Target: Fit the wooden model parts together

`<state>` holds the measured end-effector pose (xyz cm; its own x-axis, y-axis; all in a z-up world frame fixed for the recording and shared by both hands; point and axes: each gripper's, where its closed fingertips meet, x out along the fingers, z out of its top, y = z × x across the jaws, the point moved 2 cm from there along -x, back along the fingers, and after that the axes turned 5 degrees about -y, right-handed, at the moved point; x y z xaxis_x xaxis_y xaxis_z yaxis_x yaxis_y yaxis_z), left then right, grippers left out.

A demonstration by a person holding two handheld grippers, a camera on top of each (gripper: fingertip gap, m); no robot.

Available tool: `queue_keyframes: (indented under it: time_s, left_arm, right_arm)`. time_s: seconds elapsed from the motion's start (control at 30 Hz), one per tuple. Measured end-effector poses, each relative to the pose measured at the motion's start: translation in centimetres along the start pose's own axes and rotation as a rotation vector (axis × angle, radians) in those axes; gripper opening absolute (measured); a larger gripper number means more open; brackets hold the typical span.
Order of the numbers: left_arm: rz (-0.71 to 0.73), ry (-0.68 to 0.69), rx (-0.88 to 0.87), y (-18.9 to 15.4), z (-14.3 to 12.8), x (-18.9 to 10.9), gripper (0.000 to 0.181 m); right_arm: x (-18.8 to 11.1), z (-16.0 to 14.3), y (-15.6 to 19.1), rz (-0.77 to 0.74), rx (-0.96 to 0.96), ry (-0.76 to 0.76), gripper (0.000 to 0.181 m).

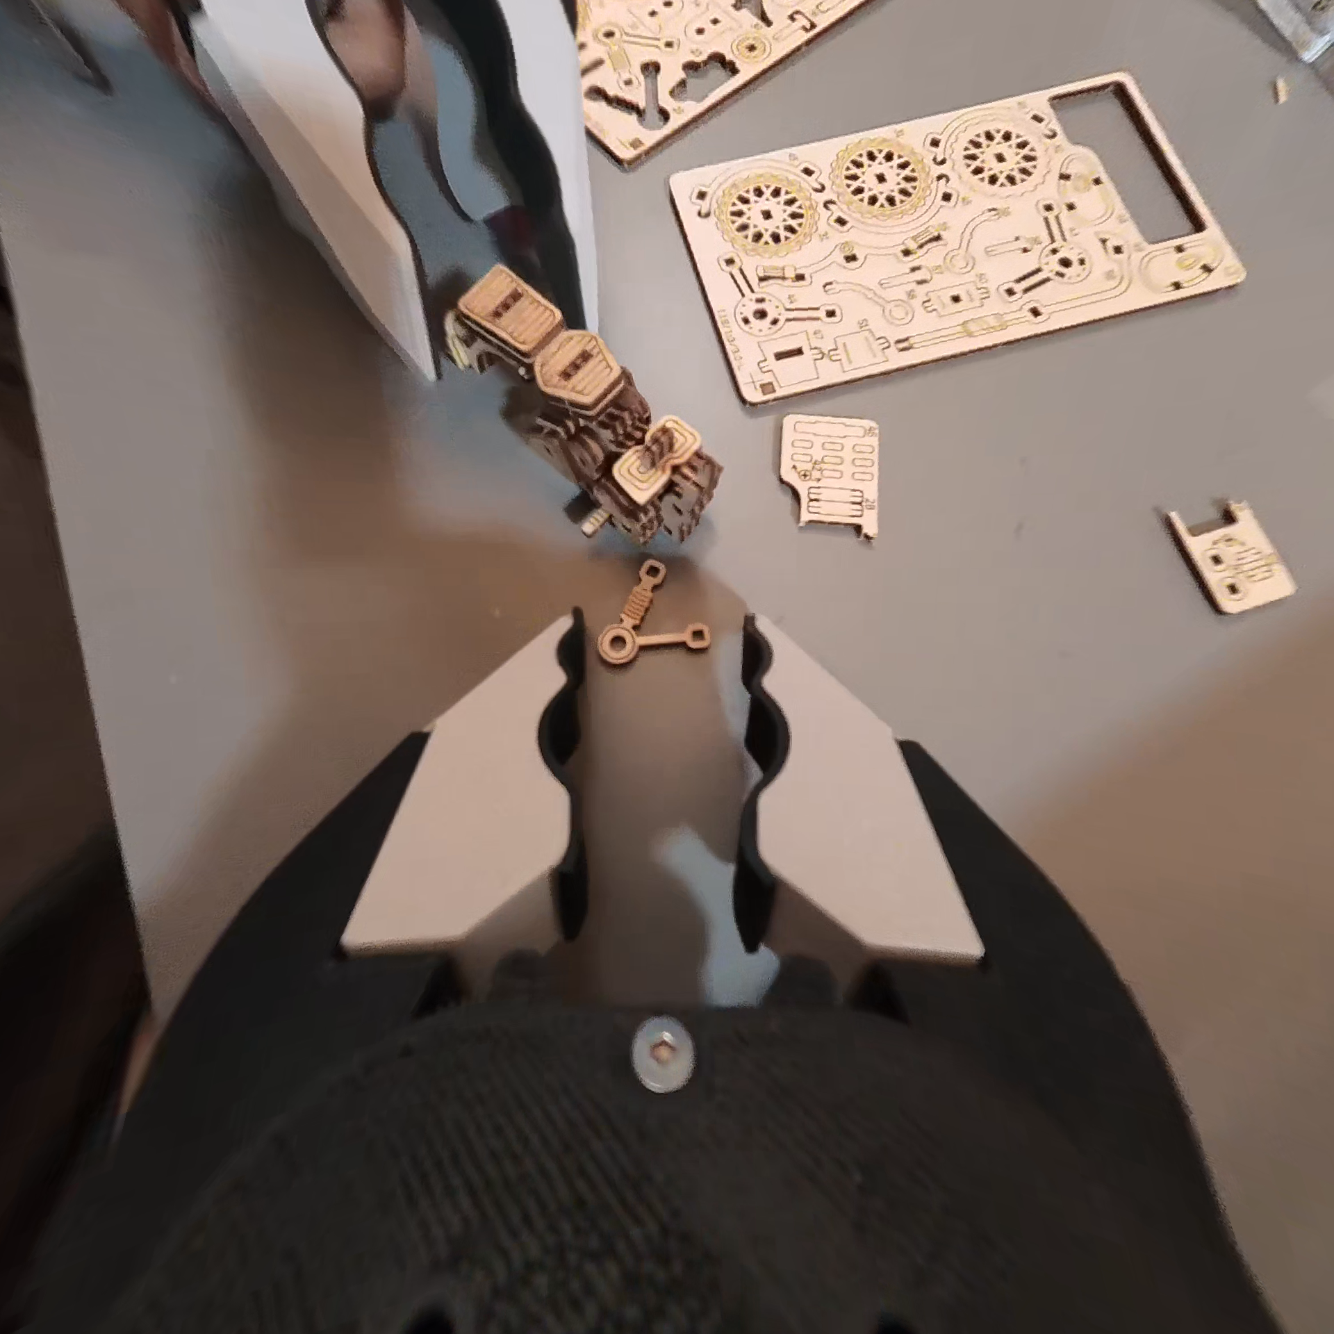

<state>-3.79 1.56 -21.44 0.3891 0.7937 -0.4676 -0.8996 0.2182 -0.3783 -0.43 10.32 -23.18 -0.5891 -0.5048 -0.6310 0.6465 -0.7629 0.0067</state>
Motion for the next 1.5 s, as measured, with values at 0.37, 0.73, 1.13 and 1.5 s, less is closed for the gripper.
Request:
queue_keyframes:
  time_s: [0.37, 0.73, 1.13, 1.5]
  left_arm:
    - [0.028, -0.2, -0.056, 1.0, 2.9, -1.9, 0.073]
    - [0.148, -0.48, -0.027, 1.3, 6.9, -5.4, 0.053]
    - [-0.189, -0.485, -0.182, -4.3, 7.0, -2.7, 0.043]
    - [-0.338, -0.536, -0.442, -3.5, 7.0, -3.0, 0.036]
  right_arm:
    - [-0.4, -0.1, 0.5, 0.047, 0.025, 0.011, 0.028]
    - [-6.3, 6.8, -1.9, 0.047, 0.199, -0.562, 0.027]
    - [-4.7, 10.9, 2.3, -0.06, 0.042, -0.67, 0.028]
    - [-3.4, 10.5, 3.1, -0.096, -0.052, -0.595, 0.028]
